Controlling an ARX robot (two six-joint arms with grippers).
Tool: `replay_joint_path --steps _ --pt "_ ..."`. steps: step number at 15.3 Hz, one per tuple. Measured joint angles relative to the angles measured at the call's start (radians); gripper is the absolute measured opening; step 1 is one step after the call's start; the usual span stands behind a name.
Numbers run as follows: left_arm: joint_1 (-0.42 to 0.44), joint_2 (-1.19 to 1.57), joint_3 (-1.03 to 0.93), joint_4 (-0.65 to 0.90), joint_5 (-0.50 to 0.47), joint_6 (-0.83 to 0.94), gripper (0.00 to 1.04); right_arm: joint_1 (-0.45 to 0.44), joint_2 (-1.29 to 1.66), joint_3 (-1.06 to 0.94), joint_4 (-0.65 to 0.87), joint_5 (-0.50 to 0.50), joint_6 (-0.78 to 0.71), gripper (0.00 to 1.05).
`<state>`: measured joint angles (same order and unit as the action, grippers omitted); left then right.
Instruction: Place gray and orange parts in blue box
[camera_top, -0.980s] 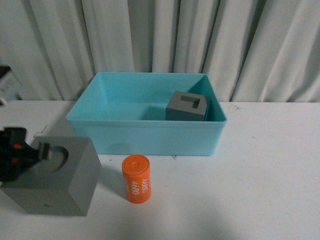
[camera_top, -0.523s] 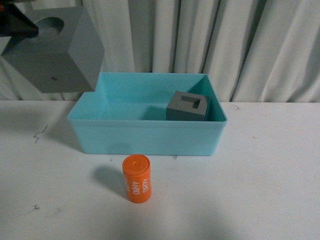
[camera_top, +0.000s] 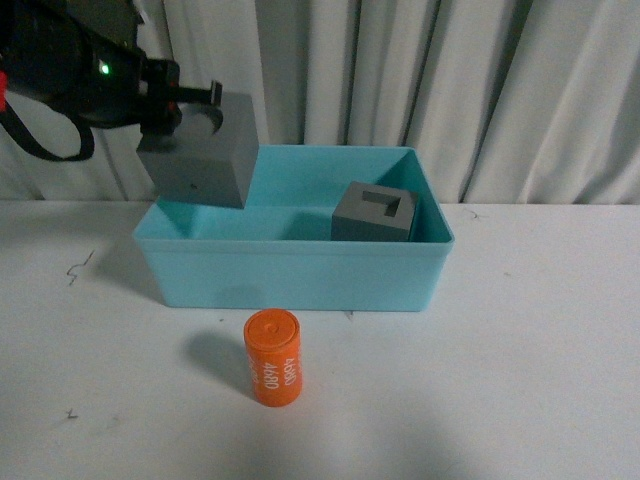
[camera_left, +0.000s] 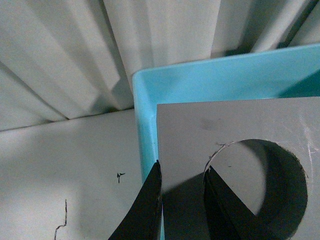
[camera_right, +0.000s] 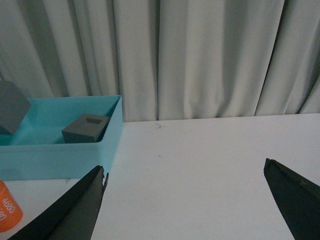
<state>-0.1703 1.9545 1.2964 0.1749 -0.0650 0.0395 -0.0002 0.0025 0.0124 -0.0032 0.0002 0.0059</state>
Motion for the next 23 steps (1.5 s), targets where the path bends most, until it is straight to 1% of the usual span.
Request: replay_joint_path --steps 4,8,10,11,12,14,15,16,17,18,20,21,23 --pt "-0.005 0.127 0.031 0.035 -0.043 0.043 0.18 0.000 0.000 0.000 0.000 0.000 0.000 0.98" --pt "-0.005 0.160 0.052 0.029 -0.044 0.044 0.18 0.000 0.000 0.000 0.000 0.000 0.000 0.98" --pt "-0.002 0.160 0.053 0.031 -0.042 0.044 0.40 0.000 0.000 0.000 0.000 0.000 0.000 0.98" --pt "0.005 0.160 0.058 0.010 -0.032 0.035 0.53 0.000 0.000 0.000 0.000 0.000 0.000 0.98" --pt "0.011 0.160 0.056 0.008 -0.024 0.027 0.62 0.000 0.000 0.000 0.000 0.000 0.000 0.98" --pt "0.037 0.104 0.011 -0.032 0.018 -0.016 0.85 0.000 0.000 0.000 0.000 0.000 0.000 0.98" --pt "0.055 0.042 -0.030 -0.055 0.062 -0.046 0.96 0.000 0.000 0.000 0.000 0.000 0.000 0.98" --pt "0.079 -0.045 -0.080 -0.068 0.116 -0.079 0.99 0.000 0.000 0.000 0.000 0.000 0.000 0.98" --pt "0.106 -0.153 -0.144 -0.103 0.190 -0.115 0.97 0.000 0.000 0.000 0.000 0.000 0.000 0.98" --pt "0.140 -0.275 -0.226 -0.140 0.272 -0.129 0.98 0.000 0.000 0.000 0.000 0.000 0.000 0.98" --pt "0.251 -0.558 -0.458 -0.290 0.478 -0.138 0.98 0.000 0.000 0.000 0.000 0.000 0.000 0.98" --pt "0.314 -0.670 -0.557 -0.372 0.552 -0.132 0.98 0.000 0.000 0.000 0.000 0.000 0.000 0.98" --pt "0.453 -0.867 -0.733 -0.526 0.639 -0.082 0.98 0.000 0.000 0.000 0.000 0.000 0.000 0.98"
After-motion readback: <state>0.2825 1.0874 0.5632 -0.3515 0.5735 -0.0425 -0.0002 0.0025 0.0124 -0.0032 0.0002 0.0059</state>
